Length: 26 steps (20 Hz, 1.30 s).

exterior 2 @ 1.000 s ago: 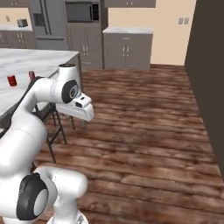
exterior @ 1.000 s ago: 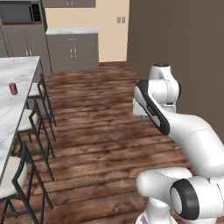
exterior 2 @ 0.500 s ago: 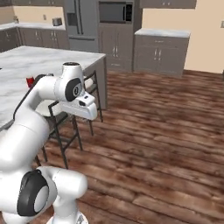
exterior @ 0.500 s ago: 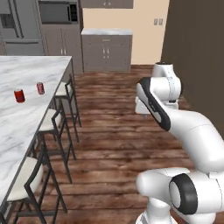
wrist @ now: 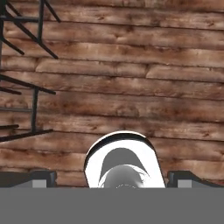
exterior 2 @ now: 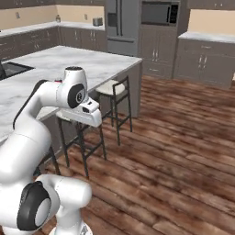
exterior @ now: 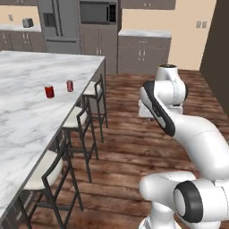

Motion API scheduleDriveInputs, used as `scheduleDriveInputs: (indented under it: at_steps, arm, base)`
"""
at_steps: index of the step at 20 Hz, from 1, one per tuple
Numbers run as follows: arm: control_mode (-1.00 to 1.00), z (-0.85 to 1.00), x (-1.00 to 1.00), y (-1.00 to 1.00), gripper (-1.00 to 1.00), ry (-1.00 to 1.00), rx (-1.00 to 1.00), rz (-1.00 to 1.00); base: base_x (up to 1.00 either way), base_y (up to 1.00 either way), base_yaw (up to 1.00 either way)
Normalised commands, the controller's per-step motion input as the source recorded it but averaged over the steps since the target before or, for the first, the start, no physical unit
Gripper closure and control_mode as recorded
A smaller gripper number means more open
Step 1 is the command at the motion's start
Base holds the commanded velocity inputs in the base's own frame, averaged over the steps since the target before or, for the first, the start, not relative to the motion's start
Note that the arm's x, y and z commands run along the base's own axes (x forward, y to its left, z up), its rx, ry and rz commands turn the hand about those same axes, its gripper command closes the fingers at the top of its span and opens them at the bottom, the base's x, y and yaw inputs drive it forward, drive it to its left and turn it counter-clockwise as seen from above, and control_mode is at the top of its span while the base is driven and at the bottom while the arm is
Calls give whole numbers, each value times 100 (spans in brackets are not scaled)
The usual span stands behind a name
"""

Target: Four empty soda cans are scattered around the kitchen. Gather all the cans and cluster them next to the stove for recycling.

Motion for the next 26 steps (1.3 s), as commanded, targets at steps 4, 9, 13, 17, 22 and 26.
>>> scheduleDriveInputs:
  at_steps: [4,9,13,17,22,26]
  arm:
    - [100,0,0,0,-100,0,0,0]
    - [100,0,0,0,-100,0,0,0]
    - [100,0,0,0,-100,0,0,0]
    - [100,0,0,0,-100,0,0,0]
    - [100,0,0,0,-100,0,0,0]
    - [100,0,0,0,-100,0,0,0]
  base:
    - [23,-12,35]
    - [57,-48,21]
    - [57,-48,20]
    - [59,-40,22]
    - [56,-23,30]
    - [55,-30,26]
